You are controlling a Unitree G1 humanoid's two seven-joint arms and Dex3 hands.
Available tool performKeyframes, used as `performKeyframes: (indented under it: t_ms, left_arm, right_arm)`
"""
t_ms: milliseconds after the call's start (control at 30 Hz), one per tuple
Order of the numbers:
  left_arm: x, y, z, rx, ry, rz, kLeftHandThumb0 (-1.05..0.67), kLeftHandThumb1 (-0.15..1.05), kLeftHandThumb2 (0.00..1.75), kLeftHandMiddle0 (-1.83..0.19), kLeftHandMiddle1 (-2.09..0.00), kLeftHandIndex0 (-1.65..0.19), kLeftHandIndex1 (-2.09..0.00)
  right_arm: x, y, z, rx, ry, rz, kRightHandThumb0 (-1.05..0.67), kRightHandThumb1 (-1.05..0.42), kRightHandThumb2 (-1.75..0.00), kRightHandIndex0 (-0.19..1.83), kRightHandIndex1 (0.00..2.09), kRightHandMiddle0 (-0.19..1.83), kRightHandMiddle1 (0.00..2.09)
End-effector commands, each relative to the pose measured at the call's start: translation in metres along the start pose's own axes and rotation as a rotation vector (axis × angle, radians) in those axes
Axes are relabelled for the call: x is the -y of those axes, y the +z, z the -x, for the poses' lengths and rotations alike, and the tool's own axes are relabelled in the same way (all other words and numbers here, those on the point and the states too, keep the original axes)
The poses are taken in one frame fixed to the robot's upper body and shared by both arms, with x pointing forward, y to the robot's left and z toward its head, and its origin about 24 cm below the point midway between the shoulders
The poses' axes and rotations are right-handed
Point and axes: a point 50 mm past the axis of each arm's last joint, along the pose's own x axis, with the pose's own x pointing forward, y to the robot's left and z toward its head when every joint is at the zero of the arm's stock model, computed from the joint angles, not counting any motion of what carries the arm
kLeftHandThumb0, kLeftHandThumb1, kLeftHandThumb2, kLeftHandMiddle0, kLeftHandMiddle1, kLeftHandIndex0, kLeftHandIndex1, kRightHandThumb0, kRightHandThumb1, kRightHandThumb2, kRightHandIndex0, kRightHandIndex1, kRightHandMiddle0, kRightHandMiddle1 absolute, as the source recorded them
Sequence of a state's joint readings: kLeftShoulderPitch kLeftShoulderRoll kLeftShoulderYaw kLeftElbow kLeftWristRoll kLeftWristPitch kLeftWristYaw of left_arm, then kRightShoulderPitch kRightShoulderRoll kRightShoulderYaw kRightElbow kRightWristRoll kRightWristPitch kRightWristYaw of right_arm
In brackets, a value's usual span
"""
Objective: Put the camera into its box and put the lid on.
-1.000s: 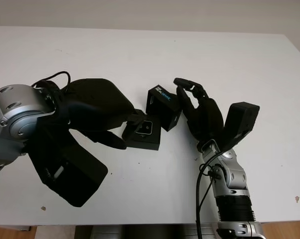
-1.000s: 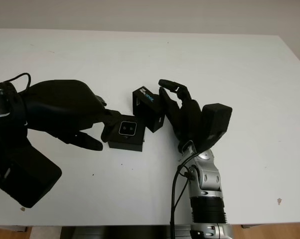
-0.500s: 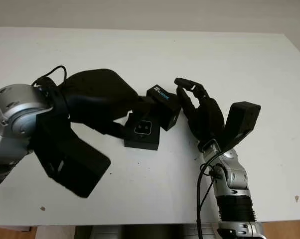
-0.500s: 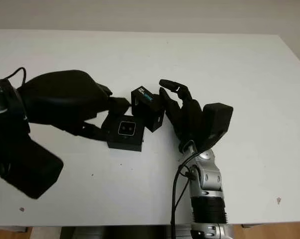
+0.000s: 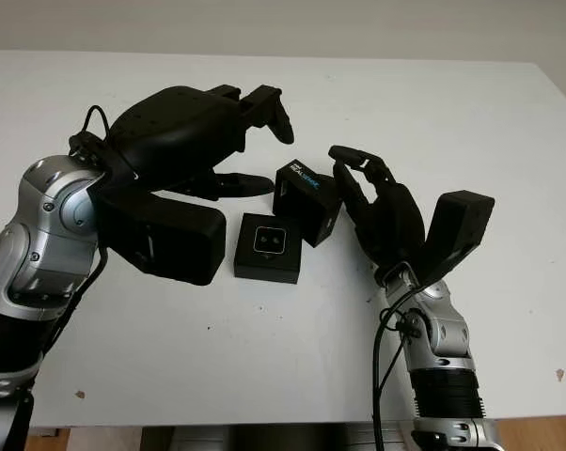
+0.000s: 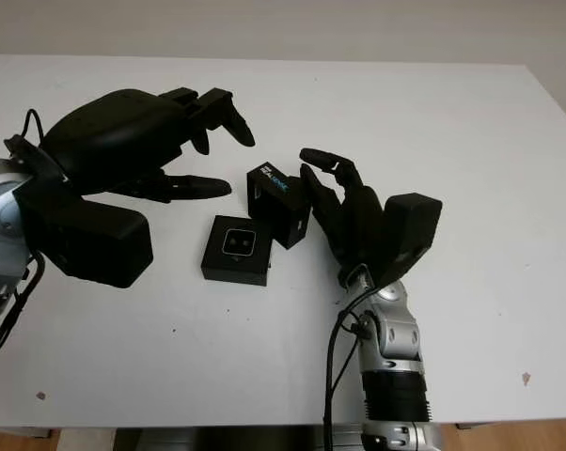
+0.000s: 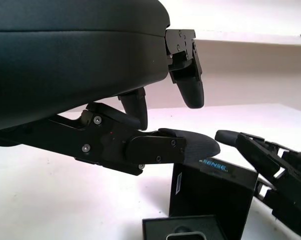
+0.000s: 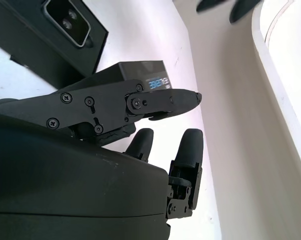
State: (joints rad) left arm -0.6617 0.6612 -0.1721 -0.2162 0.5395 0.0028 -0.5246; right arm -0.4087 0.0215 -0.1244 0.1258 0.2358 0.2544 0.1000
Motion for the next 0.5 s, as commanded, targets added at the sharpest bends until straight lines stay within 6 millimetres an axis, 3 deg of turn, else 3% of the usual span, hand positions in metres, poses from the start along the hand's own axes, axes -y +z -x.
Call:
performKeyframes:
  t_ms: [0, 67, 100, 167, 233, 333, 467]
  left_arm:
    - [0.0, 0.0, -0.003, -0.002, 0.036, 0.013, -0.64, 1.05, 0.44, 0.04, -1.3, 0.19, -1.1]
    - [0.002, -0.001, -0.006, -0.007, 0.062, 0.024, -0.64, 1.05, 0.46, 0.1, -1.27, 0.19, -0.93]
    - [0.004, -0.001, -0.008, -0.011, 0.073, 0.025, -0.64, 1.05, 0.47, 0.09, -1.12, 0.19, -0.83]
    - [0.007, -0.001, -0.013, -0.019, 0.087, 0.032, -0.65, 1.05, 0.5, -0.08, -0.55, 0.15, -0.59]
    - [0.01, 0.0, -0.018, -0.028, 0.082, 0.048, -0.73, 1.05, 0.53, -0.11, -0.18, 0.14, -0.32]
    - [0.016, 0.005, -0.028, -0.02, 0.061, 0.027, -0.86, 1.05, 0.59, 0.05, -0.03, 0.18, -0.15]
    - [0.028, 0.014, -0.038, 0.031, 0.007, 0.047, -0.96, 1.05, 0.61, 0.13, -0.02, 0.18, -0.1]
  right_arm:
    - [-0.004, 0.008, -0.005, 0.034, 0.027, 0.013, -0.38, -1.05, -0.21, 0.06, 1.21, -0.03, 1.43]
    - [-0.006, 0.011, -0.007, 0.04, 0.035, 0.014, -0.38, -1.05, -0.21, 0.05, 1.21, -0.03, 1.44]
    - [-0.006, 0.013, -0.008, 0.046, 0.04, 0.017, -0.38, -1.05, -0.2, 0.05, 1.21, -0.03, 1.44]
    - [-0.007, 0.016, -0.009, 0.058, 0.044, 0.024, -0.37, -1.05, -0.2, 0.05, 1.22, -0.03, 1.44]
    - [-0.005, 0.019, -0.01, 0.064, 0.045, 0.031, -0.37, -1.05, -0.21, 0.04, 1.21, -0.04, 1.44]
    - [-0.002, 0.023, -0.011, 0.073, 0.019, 0.039, -0.38, -1.05, -0.18, 0.07, 1.21, -0.02, 1.43]
    - [0.005, 0.03, -0.011, 0.095, -0.007, 0.049, -0.38, -1.05, -0.19, 0.05, 1.19, -0.04, 1.42]
